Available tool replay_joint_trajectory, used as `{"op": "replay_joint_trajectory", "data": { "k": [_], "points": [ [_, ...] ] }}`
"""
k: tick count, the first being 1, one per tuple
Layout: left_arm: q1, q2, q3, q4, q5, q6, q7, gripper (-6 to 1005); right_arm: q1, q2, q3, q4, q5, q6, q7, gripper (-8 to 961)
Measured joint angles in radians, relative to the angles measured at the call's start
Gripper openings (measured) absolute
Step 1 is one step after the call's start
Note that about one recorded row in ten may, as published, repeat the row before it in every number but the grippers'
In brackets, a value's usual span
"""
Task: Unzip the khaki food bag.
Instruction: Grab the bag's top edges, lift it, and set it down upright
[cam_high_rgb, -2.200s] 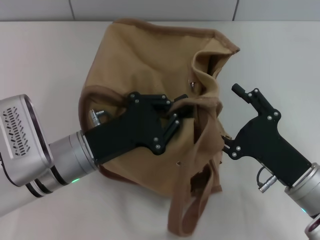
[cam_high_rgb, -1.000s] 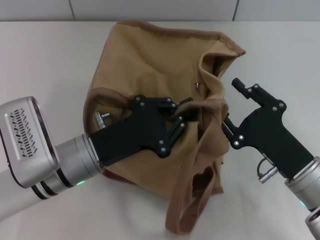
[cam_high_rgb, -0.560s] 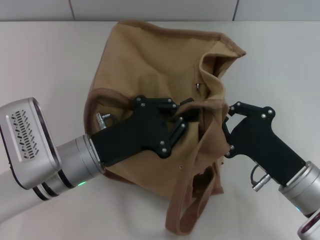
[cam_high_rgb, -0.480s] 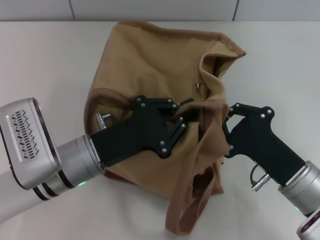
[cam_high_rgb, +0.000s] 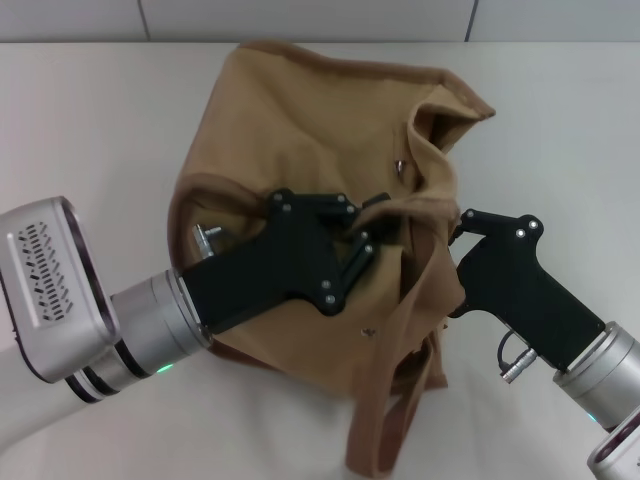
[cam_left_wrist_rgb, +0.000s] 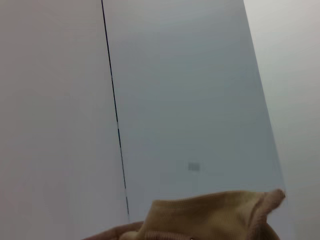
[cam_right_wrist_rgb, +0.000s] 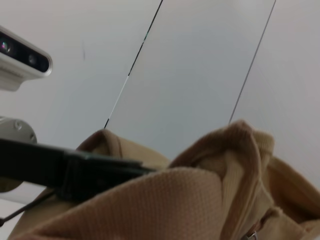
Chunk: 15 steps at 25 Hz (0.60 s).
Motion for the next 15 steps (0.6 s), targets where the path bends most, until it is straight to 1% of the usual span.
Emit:
{"op": "replay_joint_trajectory", "data": {
  "k": [2, 10, 11, 12, 15],
  "points": [
    [0.004, 0.0, -0.016, -0.005, -0.002, 0.011, 0.001, 73, 0.0, 0.0, 0.0, 0.0, 0.0, 0.004, 0.0, 3],
    [0.045, 0.0, -0.136, -0.027, 0.001, 0.064, 0.002, 73, -0.007, 0.0, 0.0, 0.0, -0.001, 0.019, -0.001, 3],
    [0.06, 0.0, -0.168, -0.032, 0.001, 0.077, 0.002, 73, -0.008, 0.001, 0.0, 0.0, -0.001, 0.023, -0.001, 3],
    [0.06, 0.0, -0.168, -0.032, 0.001, 0.077, 0.002, 73, -0.008, 0.001, 0.0, 0.0, -0.001, 0.023, -0.001, 3],
    [0.084, 0.0, -0.221, -0.039, -0.003, 0.102, 0.002, 74, -0.011, 0.001, 0.001, -0.003, -0.001, 0.023, -0.001, 2]
  ]
}}
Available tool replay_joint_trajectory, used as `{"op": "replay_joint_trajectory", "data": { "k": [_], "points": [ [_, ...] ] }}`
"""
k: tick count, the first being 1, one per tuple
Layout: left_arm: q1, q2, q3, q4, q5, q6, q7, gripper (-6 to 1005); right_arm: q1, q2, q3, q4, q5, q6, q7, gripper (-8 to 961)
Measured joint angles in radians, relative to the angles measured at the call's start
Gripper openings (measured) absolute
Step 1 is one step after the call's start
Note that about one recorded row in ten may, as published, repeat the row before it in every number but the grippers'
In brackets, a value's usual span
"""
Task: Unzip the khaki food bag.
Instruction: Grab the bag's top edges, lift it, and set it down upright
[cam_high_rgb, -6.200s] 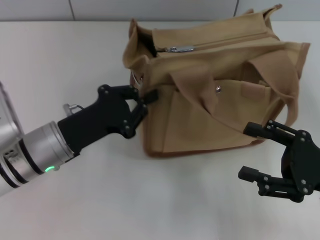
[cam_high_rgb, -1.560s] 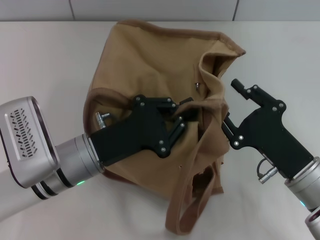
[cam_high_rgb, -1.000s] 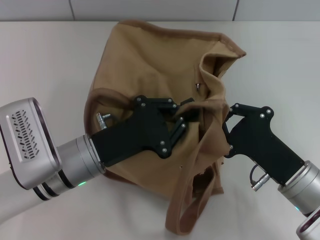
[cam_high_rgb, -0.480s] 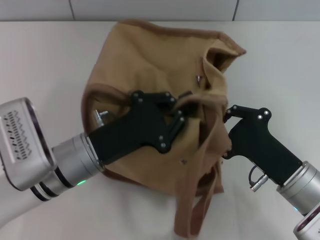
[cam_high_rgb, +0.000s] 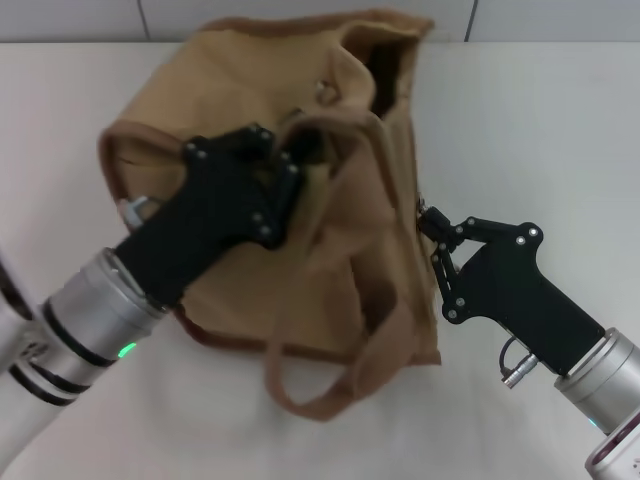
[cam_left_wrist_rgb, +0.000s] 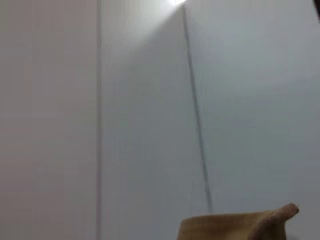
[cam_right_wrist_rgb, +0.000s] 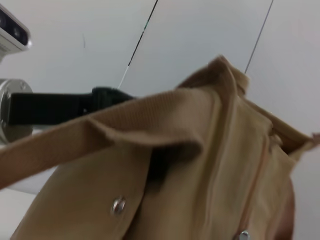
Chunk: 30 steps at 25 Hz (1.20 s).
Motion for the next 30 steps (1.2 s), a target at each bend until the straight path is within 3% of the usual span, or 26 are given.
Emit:
{"op": "replay_joint_trajectory", "data": {
  "k": [1, 11, 21, 30],
  "points": [
    [0.022, 0.0, -0.05, -0.007, -0.003, 0.016, -0.002, 74, -0.001, 0.0, 0.002, -0.001, 0.0, 0.0, 0.0, 2],
    [0.103, 0.001, -0.251, -0.037, -0.007, 0.026, -0.065, 74, -0.004, 0.0, 0.006, -0.004, 0.004, 0.009, 0.0, 3],
    [0.139, 0.002, -0.342, -0.032, -0.013, 0.019, -0.109, 74, -0.003, 0.0, 0.007, -0.005, 0.007, 0.016, 0.0, 3],
    [0.14, 0.002, -0.34, -0.027, -0.009, 0.006, -0.12, 75, -0.003, 0.0, 0.029, 0.002, 0.012, 0.025, 0.015, 2]
  ]
}}
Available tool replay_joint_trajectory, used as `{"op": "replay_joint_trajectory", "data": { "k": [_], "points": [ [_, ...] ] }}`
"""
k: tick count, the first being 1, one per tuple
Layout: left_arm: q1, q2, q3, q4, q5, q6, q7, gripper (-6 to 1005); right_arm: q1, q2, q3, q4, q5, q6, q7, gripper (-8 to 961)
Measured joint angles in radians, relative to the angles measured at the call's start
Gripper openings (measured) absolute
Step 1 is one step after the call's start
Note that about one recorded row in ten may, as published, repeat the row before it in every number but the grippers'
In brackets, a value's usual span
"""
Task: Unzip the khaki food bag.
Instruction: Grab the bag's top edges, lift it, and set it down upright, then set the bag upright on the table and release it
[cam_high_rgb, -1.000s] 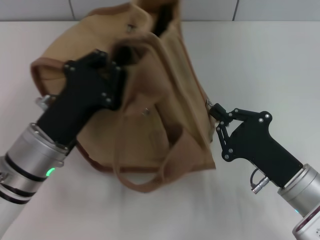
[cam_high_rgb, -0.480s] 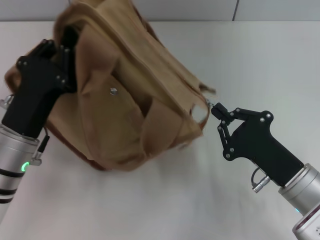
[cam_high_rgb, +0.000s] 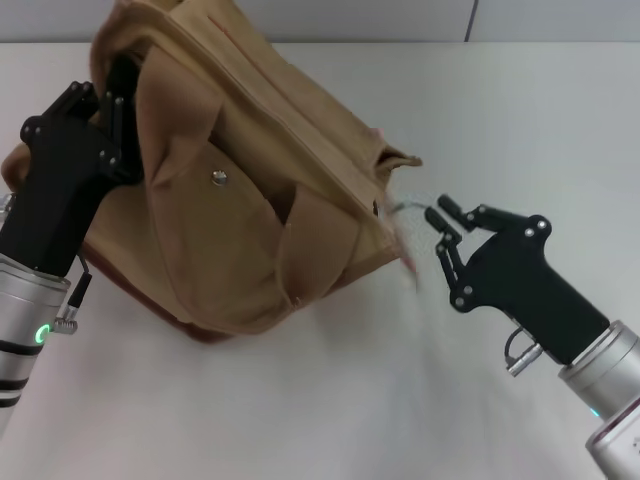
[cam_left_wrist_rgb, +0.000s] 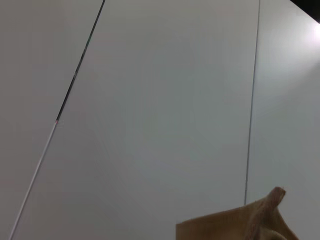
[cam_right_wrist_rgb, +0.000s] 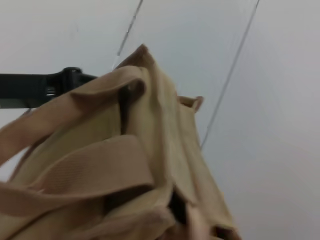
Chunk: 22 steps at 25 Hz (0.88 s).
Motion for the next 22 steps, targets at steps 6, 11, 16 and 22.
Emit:
{"op": "replay_joint_trajectory", "data": {
  "k": [6, 11, 16, 22],
  "points": [
    [0.0, 0.0, 0.002, 0.0, 0.004, -0.018, 0.0, 75, 0.003, 0.0, 0.096, -0.002, 0.002, 0.032, 0.01, 115],
    [0.0, 0.0, 0.004, -0.003, 0.006, -0.024, -0.001, 75, 0.036, 0.0, 0.109, -0.002, -0.002, 0.074, 0.013, 331],
    [0.0, 0.0, 0.009, -0.007, 0.007, -0.025, -0.001, 75, 0.067, 0.0, 0.103, 0.003, -0.007, 0.085, 0.013, 493],
    [-0.004, 0.0, 0.015, -0.008, 0.008, -0.027, -0.001, 76, 0.098, 0.0, 0.103, 0.005, -0.008, 0.104, 0.029, 488]
  ]
}}
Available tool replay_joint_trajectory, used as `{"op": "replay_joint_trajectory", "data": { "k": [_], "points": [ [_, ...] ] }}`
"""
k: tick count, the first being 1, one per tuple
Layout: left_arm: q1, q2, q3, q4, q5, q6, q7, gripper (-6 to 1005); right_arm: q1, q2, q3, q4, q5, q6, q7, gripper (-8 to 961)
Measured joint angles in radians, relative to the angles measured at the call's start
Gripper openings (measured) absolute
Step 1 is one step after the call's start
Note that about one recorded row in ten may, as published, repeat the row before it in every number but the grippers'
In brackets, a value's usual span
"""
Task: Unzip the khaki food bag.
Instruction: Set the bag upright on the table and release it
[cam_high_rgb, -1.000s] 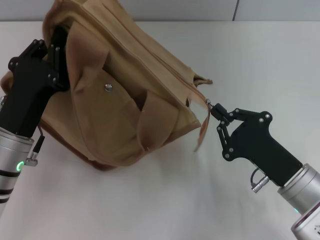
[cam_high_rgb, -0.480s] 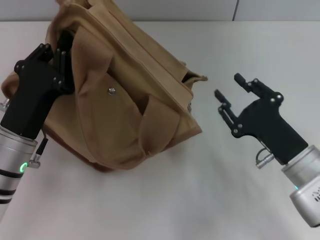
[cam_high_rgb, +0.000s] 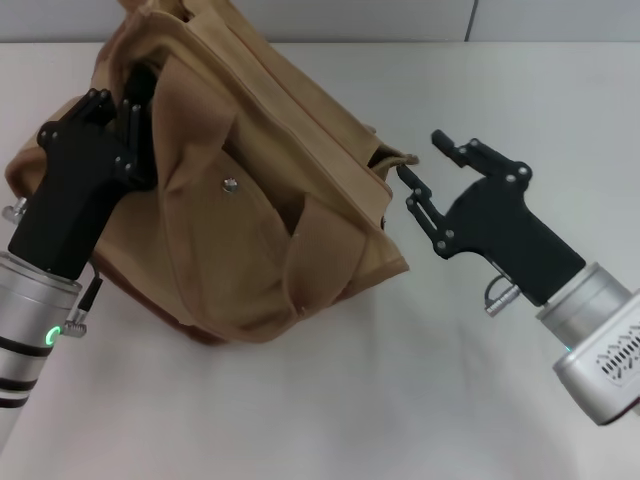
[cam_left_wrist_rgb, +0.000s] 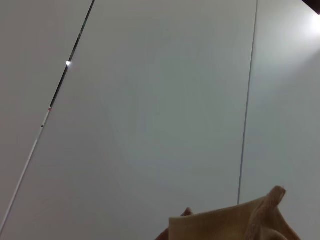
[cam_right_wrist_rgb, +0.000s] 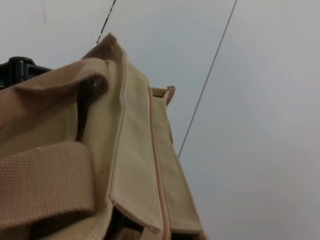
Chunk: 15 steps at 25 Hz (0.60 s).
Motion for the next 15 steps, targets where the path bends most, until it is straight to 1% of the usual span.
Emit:
{"op": "replay_joint_trajectory", "data": {
  "k": [1, 4, 11, 14, 15],
  "points": [
    [-0.001, 0.0, 0.001, 0.0, 0.0, 0.0, 0.0, 76, 0.007, 0.0, 0.0, 0.0, 0.0, 0.008, 0.003, 487],
    [-0.003, 0.0, 0.004, -0.001, 0.001, -0.001, 0.0, 76, 0.024, 0.0, 0.0, -0.001, -0.001, 0.039, 0.004, 435],
    [-0.005, 0.0, 0.009, -0.001, 0.002, -0.003, 0.0, 76, 0.029, 0.0, 0.0, -0.001, -0.001, 0.049, 0.005, 312],
    [-0.005, 0.0, 0.01, -0.001, 0.002, -0.004, 0.0, 76, 0.028, 0.0, 0.001, -0.001, -0.001, 0.049, 0.006, 94],
    [-0.005, 0.0, 0.01, -0.001, 0.002, -0.004, 0.0, 76, 0.027, 0.0, 0.004, -0.001, -0.001, 0.048, 0.006, 88]
  ]
}}
